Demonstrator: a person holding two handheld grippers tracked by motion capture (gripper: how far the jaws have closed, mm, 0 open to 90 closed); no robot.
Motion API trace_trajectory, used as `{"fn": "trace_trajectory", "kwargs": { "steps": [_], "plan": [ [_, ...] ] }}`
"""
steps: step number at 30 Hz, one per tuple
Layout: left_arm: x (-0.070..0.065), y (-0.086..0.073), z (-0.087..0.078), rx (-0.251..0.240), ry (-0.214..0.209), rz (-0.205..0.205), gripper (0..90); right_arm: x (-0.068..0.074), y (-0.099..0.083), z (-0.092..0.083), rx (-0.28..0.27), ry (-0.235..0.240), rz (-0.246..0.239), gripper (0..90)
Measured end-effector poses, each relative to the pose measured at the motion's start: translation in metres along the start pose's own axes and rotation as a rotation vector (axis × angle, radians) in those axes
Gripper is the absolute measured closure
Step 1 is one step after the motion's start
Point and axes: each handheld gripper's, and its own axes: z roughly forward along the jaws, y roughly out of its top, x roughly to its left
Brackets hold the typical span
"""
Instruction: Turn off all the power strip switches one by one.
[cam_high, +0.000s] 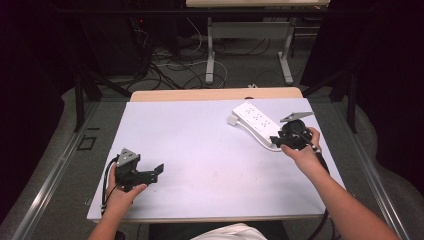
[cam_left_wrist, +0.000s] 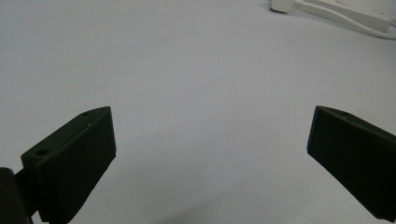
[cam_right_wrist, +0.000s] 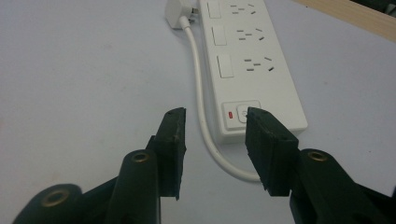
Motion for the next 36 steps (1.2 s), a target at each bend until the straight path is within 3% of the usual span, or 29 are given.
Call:
{"fn": "trace_trajectory", "kwargs": {
  "steps": [13,16,29,36],
  "plan": [
    [0.0,0.0,0.001,0.011,0.0,0.004,1.3,-0.009,0.009,0.012,0.052,-0.008,0.004,79.9],
    [0.0,0.0,0.001,0.009,0.002,0.003,1.3,-0.011,0.012,0.016,0.07,0.009,0.016,84.6],
    [0.001,0.0,0.001,0.01,-0.001,-0.01,1.3,-0.016,0.025,0.032,0.117,0.011,0.021,90.0],
    [0.002,0.001,0.0,0.015,-0.009,-0.028,1.4,-0.02,0.03,0.048,0.17,0.016,0.056,90.0]
  ]
}}
